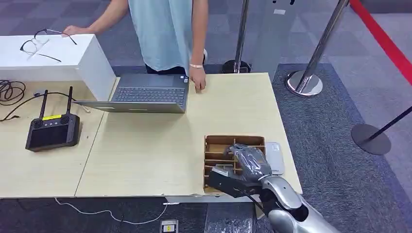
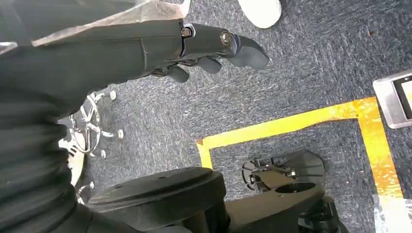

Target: Pass the card to the sensor for recognition and then transmit it.

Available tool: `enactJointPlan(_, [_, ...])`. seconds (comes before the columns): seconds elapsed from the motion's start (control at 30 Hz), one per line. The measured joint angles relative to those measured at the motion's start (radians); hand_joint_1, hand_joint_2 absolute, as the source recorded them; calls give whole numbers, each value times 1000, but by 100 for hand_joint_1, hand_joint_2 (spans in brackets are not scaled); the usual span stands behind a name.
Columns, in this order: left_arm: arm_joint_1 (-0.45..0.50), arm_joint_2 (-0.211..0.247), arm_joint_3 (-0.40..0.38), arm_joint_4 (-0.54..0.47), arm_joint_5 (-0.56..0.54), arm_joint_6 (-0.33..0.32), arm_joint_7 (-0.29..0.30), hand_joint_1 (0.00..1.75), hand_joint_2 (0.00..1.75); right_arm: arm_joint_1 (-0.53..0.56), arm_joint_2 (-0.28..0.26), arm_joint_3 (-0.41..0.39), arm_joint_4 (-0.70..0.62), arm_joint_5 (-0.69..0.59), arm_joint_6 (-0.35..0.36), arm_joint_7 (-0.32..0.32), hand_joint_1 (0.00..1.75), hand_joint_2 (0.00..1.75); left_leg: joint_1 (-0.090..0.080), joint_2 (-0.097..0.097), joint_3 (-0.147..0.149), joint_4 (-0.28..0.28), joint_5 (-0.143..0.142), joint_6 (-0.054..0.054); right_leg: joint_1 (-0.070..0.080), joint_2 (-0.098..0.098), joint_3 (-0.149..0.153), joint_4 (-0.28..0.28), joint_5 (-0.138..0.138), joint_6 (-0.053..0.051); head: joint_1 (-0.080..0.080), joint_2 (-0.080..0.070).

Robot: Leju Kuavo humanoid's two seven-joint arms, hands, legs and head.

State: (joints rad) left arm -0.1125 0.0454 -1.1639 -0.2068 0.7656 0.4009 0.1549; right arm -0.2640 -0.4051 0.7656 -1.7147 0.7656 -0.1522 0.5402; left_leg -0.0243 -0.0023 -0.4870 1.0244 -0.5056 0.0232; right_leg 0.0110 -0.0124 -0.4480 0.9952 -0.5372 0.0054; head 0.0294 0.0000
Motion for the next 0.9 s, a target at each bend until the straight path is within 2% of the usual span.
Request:
enactJointPlan(0.17, [0,0,0,0,-4,-3,0,0,175,-9,6,0,10,0,0,-2,86,175,0,0,0,0,0,0,0,0,0,0,0,0,0,0])
enactJointPlan(0.9, [0,0,0,0,-4,-4,-2,0,175,-9,29,21,59,-1,-3,-20,80,175,0,0,0,0,0,0,0,0,-1,0,0,0,0,0])
